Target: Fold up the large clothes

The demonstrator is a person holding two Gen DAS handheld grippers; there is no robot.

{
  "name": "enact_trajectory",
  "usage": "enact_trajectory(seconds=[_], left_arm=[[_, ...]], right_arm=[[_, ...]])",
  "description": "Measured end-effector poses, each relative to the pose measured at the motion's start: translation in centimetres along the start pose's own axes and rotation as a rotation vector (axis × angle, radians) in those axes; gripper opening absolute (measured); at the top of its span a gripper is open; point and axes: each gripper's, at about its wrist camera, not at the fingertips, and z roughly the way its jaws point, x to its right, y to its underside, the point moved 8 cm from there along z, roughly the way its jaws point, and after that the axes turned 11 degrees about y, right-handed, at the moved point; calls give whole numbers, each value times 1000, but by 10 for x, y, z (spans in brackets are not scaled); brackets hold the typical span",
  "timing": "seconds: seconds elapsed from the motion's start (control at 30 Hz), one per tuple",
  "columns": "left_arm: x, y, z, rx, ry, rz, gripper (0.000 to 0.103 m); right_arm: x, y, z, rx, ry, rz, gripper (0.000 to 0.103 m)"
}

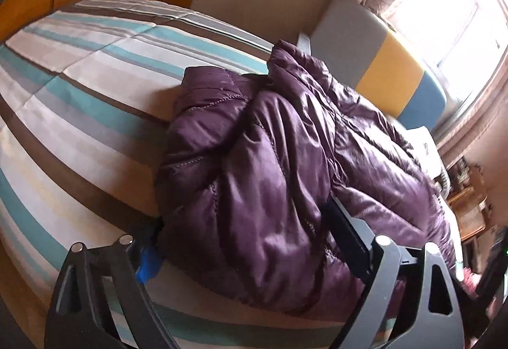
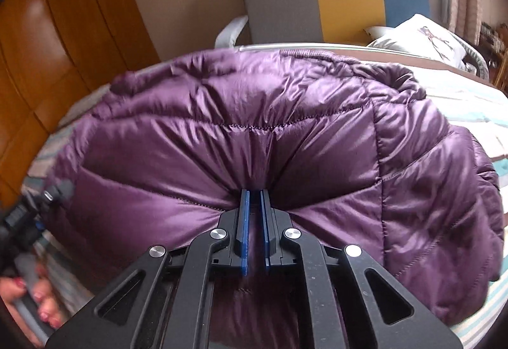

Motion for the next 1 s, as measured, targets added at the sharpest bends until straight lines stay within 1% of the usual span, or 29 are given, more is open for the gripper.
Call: enact_trajectory(seconds=[0.07, 0.17, 0.27, 0.3, 0.37, 0.4, 0.47, 0.53, 0.57, 0.6, 0.63, 0.67, 0.7, 0.73, 0.8, 0.83, 0.93, 1.0], left_arm=[[-1, 0, 0, 10, 27, -32, 88], [-5, -4, 1, 33, 56, -77, 87], [-9, -6, 0, 63, 87, -142, 79], [-11, -6, 1, 67, 96, -161, 74], [-15, -7, 2, 78, 127, -220, 69], [-18, -6, 3, 84, 148, -246, 68], [-19, -6, 3, 94, 165, -270, 68], [-17, -6, 5, 93, 167, -267, 72], [-16, -7, 5, 93, 163, -267, 72], [-16, -7, 7, 92, 164, -277, 67], [-17, -7, 8, 90, 168, -298, 52], [-19, -7, 11, 86, 174, -331, 47], [-20, -7, 12, 89, 182, -356, 41], [-19, -7, 11, 101, 189, -372, 38], [-9, -10, 8, 123, 173, -323, 27], [1, -13, 2, 144, 170, -272, 24], [29, -23, -13, 204, 186, -146, 22], [41, -28, -19, 222, 191, -86, 21]], right_arm=[[-3, 3, 2, 13, 24, -28, 7], [-2, 5, 1, 19, 21, -3, 7], [0, 7, 0, 27, 19, 11, 7], [0, 8, 0, 30, 21, 11, 7], [0, 9, 0, 34, 23, 13, 7], [1, 9, -1, 33, 20, 19, 7], [1, 8, 0, 30, 11, 26, 7], [2, 8, 1, 28, 3, 29, 7], [2, 8, 1, 28, 4, 30, 7], [2, 7, 1, 29, 4, 30, 7], [2, 8, 1, 30, 6, 29, 7], [2, 8, 0, 30, 5, 28, 7], [2, 8, 0, 30, 6, 27, 7], [2, 8, 0, 30, 6, 28, 7], [2, 8, 0, 27, 5, 30, 7], [2, 8, 0, 26, 4, 32, 7], [3, 8, 0, 28, 7, 34, 7], [3, 8, 1, 31, 10, 38, 7]])
